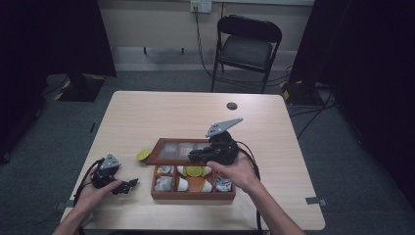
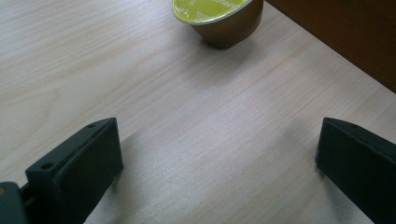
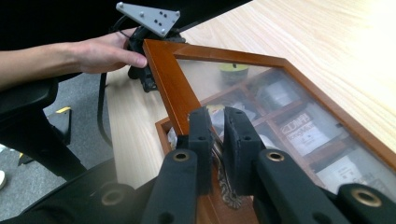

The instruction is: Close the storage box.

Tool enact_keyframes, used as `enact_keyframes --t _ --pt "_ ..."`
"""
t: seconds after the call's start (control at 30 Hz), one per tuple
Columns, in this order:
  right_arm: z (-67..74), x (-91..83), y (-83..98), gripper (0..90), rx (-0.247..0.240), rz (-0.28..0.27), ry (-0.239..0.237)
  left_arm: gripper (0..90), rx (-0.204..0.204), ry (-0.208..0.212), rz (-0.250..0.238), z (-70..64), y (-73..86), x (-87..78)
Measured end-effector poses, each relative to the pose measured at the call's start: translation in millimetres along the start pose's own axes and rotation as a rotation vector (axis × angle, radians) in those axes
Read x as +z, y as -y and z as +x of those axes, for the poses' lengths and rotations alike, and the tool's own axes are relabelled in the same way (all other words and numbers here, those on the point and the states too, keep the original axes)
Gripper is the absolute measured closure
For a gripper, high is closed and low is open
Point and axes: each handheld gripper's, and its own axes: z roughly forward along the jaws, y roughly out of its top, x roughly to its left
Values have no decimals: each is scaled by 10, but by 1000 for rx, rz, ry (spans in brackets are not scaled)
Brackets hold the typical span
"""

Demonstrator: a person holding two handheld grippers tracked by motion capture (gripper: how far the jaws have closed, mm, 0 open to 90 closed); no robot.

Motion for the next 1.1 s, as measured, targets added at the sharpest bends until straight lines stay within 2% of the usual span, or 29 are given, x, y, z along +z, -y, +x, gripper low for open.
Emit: enact_keyframes --t 0.8,0.97,1.1 --pt "123 91 182 819 -31 26 27 0 3 0 2 3 -1 0" --pt "122 114 244 818 -26 19 16 0 2 -1 1 2 -1 1" --pt "151 146 284 818 -35 39 25 0 1 -1 1 2 -1 1"
